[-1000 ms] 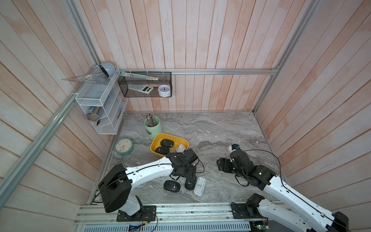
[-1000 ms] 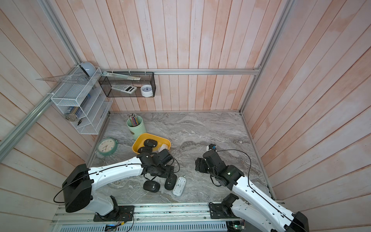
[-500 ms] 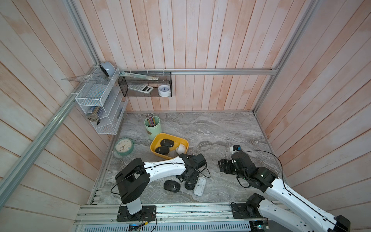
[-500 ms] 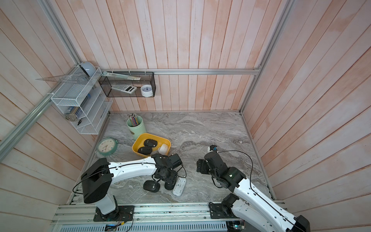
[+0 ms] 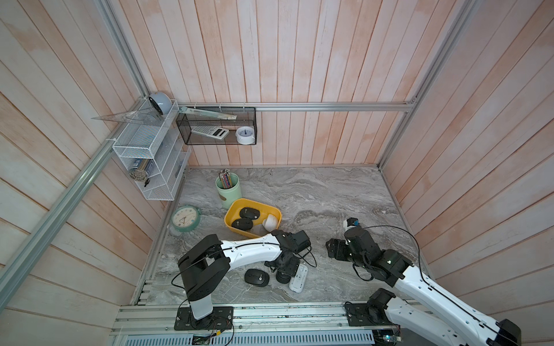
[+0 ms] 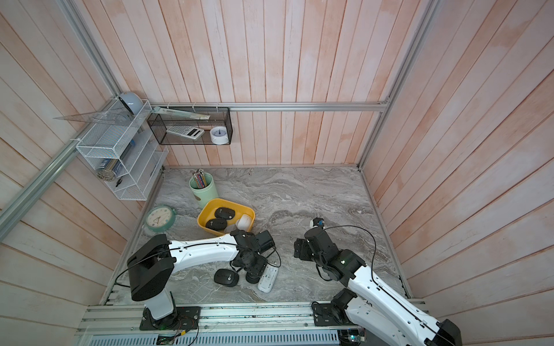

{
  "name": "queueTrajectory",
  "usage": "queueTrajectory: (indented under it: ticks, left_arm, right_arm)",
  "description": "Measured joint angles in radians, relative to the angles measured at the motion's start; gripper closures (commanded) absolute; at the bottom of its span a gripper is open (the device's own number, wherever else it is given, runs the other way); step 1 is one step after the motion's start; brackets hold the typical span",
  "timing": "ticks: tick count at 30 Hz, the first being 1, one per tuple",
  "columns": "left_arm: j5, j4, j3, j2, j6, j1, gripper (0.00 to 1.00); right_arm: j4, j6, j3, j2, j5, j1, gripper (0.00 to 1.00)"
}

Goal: Put the mouse in the storage box
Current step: Pick up the mouse from the center of the board, then place the mouse in the storage box.

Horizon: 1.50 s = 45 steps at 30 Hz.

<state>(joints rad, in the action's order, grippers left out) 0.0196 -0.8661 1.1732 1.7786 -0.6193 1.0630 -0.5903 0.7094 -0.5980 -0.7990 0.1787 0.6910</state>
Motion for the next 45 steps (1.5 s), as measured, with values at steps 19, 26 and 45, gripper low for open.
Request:
queueTrajectory:
  ticks: [19, 26, 45]
  left_arm:
    - [0.011, 0.014, 0.002, 0.068, 0.008, 0.007, 0.36]
    - [0.024, 0.015, 0.0, 0.063, 0.006, 0.003, 0.47]
    - [0.016, -0.027, 0.095, -0.222, 0.087, -0.45, 0.52]
  right_arm:
    - [0.0, -0.003, 0.0, -0.017, 0.0, -0.001, 0.18]
    - [0.001, -0.003, 0.0, -0.017, 0.0, -0.002, 0.18]
    - [0.02, -0.003, 0.0, -0.016, 0.007, -0.003, 0.18]
